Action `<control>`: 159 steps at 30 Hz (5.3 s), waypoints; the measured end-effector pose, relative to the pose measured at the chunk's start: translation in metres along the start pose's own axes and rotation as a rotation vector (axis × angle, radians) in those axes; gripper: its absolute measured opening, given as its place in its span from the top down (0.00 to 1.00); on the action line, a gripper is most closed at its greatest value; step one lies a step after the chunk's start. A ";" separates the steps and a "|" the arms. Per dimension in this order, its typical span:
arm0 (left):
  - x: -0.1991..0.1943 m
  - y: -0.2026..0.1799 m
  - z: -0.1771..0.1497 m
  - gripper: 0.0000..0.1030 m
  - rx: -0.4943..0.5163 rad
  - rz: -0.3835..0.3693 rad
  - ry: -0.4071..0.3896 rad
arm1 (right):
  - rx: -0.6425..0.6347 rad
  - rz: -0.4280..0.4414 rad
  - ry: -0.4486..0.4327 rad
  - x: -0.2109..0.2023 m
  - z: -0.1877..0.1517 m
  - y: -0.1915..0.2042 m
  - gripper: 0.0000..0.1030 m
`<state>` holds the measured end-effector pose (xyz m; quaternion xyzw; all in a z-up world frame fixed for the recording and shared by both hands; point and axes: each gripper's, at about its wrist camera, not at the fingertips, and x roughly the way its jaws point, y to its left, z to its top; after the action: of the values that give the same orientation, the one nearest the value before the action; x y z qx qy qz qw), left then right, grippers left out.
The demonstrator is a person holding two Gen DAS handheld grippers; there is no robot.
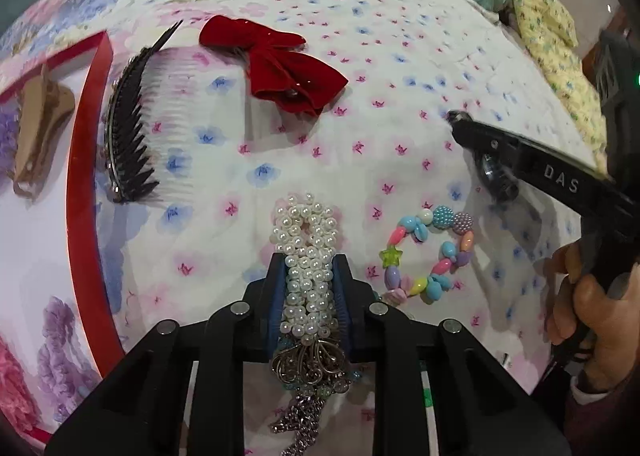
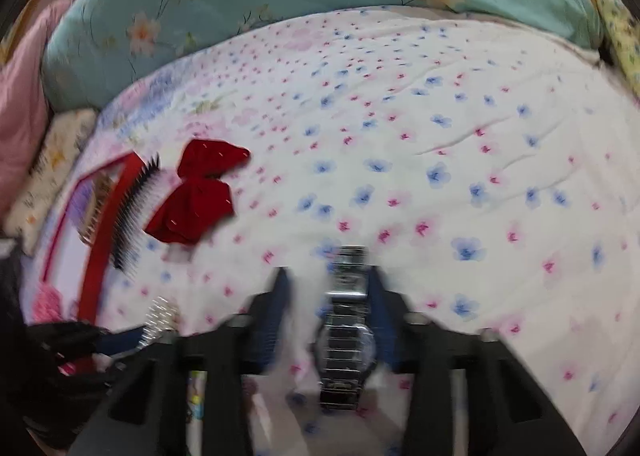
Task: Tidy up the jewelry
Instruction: 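Grasp the silver watch with the right tool while the left tool grasps the pearl bracelet, then carry the watch and pearl bracelet into the red box and open both tools, then withdraw both tools from the box toward the black comb and red bow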
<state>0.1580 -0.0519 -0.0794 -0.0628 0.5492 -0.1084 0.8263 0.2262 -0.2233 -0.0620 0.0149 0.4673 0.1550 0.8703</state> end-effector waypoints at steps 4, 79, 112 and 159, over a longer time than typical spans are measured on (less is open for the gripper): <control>-0.011 0.016 -0.005 0.81 -0.080 -0.076 -0.008 | 0.019 0.050 -0.021 -0.010 -0.002 -0.006 0.84; -0.096 0.248 -0.016 0.82 -0.464 0.122 -0.272 | -0.186 0.503 0.077 0.043 0.013 0.239 0.85; -0.082 0.243 -0.011 0.67 -0.436 0.177 -0.212 | -0.230 0.465 0.149 0.068 0.007 0.251 0.81; -0.108 0.067 0.011 0.34 -0.191 0.100 -0.211 | 0.207 0.351 -0.033 -0.047 -0.019 0.024 0.39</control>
<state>0.1354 0.0398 0.0069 -0.1247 0.4694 -0.0070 0.8741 0.1798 -0.2161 -0.0308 0.1881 0.4565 0.2550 0.8314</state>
